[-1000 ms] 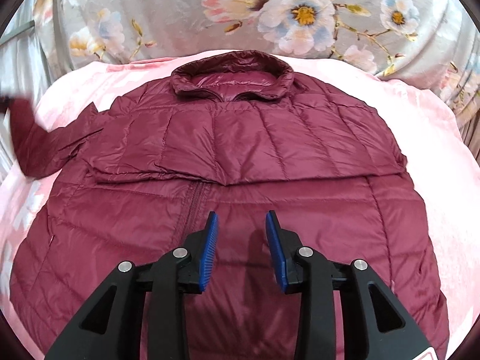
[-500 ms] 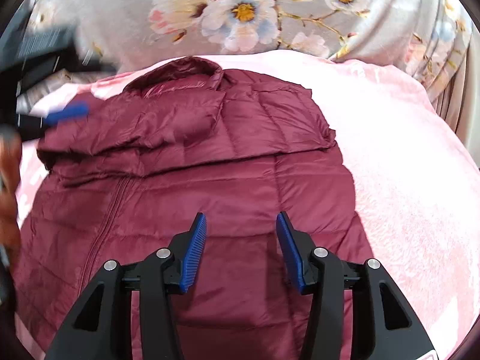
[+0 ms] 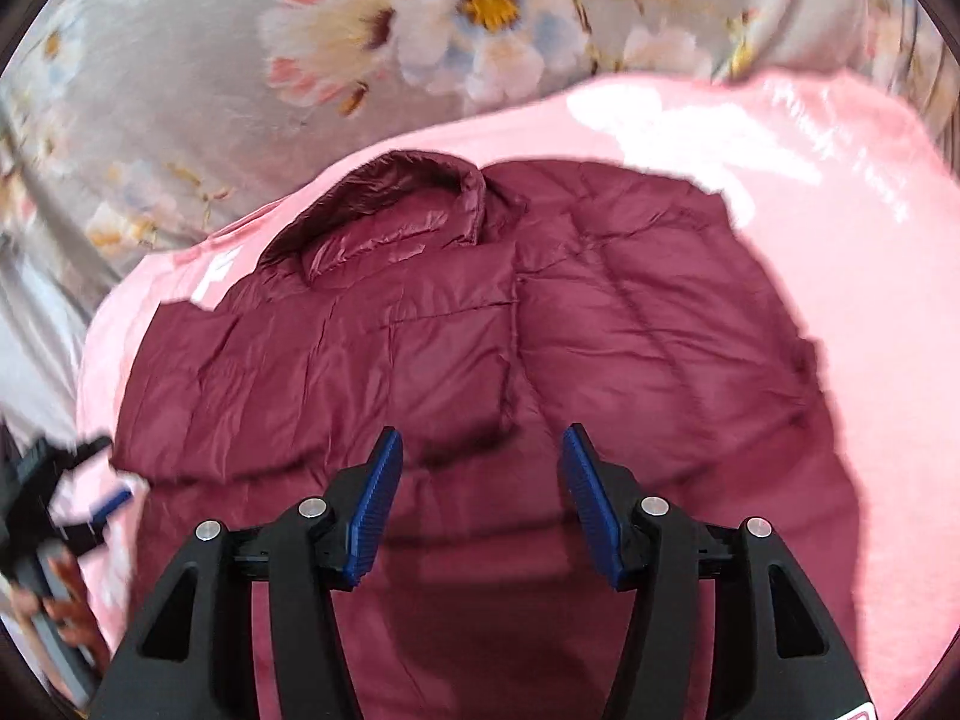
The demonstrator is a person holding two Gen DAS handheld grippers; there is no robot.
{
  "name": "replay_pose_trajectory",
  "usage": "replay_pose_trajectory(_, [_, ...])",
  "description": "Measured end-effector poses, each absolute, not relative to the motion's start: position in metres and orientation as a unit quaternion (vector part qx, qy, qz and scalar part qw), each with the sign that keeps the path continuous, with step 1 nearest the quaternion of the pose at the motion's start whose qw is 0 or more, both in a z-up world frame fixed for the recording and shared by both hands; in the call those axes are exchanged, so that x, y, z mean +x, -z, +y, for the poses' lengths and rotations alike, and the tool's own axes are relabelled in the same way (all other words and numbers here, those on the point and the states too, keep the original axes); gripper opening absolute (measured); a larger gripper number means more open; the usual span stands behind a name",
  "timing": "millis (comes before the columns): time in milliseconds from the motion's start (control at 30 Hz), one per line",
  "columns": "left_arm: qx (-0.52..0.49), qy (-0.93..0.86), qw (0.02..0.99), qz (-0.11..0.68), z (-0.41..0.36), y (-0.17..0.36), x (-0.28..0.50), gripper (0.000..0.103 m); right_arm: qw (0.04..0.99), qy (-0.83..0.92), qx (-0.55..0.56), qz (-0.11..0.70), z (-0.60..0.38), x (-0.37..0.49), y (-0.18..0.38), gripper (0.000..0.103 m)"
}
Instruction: Fold large clothes
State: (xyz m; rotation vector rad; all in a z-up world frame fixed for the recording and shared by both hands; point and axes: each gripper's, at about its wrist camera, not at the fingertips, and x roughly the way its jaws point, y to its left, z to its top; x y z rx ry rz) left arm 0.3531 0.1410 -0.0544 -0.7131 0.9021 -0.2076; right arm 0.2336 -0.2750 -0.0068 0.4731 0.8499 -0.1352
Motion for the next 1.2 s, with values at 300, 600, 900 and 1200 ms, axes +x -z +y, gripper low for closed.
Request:
replay_pose_trajectory(300, [-0.343, 0.072, 0.822, 0.449, 0.145, 0.075, 0.376, 0.066, 0.909, 0.022, 0.244, 0.337, -0.272, 0.235, -0.035, 0.003])
replay_pose_trajectory(600, [-0.299, 0.042, 0.842, 0.447, 0.135, 0.080, 0.376, 0.059, 0.903, 0.117, 0.142, 0.389, -0.296, 0.209, 0.000, 0.003])
replay_pose_trajectory(900, [-0.168, -0.009, 0.880, 0.445, 0.113, 0.080, 0.374, 0.016, 0.885, 0.108, 0.154, 0.426, -0.299, 0.200, 0.042, 0.004])
replay_pose_trajectory(1200, [-0.139, -0.007, 0.883, 0.448, 0.113, 0.079, 0.357, 0.004, 0.877, 0.094, 0.170, 0.439, -0.307, 0.189, 0.045, 0.003])
